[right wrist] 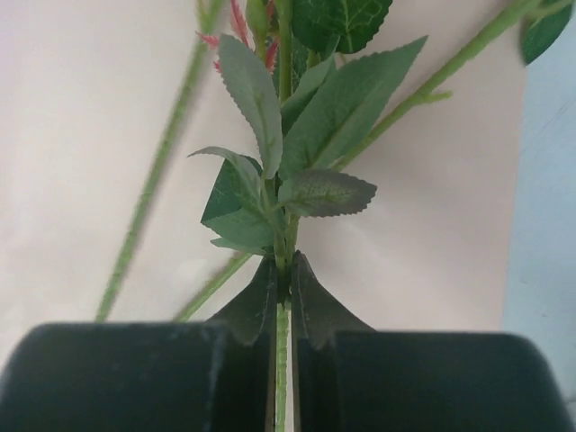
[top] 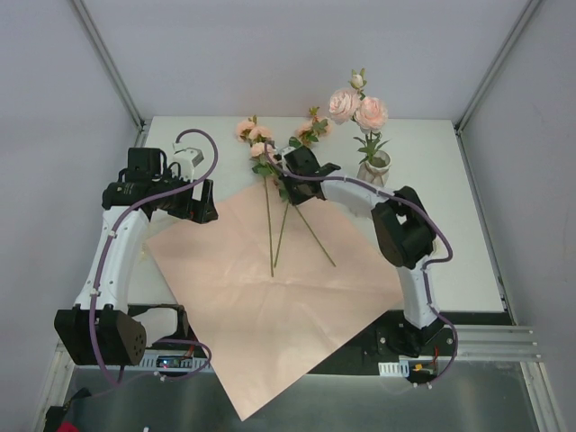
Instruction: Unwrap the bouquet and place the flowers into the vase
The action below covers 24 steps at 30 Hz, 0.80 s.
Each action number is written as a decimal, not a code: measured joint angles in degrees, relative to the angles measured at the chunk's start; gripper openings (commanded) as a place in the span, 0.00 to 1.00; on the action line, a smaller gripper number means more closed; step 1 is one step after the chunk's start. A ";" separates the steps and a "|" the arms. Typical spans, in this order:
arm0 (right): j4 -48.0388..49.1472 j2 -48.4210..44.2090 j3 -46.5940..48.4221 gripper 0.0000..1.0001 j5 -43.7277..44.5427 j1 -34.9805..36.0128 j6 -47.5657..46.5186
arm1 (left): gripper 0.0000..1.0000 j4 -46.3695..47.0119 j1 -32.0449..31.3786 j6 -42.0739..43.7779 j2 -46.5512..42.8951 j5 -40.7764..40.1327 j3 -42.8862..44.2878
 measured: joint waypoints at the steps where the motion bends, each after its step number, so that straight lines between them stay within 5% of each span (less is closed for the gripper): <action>1: -0.35 -1.31 -0.02 0.01 -0.04 0.24 -0.02 | 0.93 0.00 0.00 -0.04 -0.09 0.00 0.00; 13: 3.52 -22.18 1.33 0.01 -1.95 5.22 -3.10 | 0.94 0.00 0.00 -0.57 -2.14 0.00 0.00; 24: 22.36 -40.65 -4.50 0.01 -2.47 6.25 -12.74 | 0.96 0.00 0.00 -1.40 -2.25 -0.02 0.00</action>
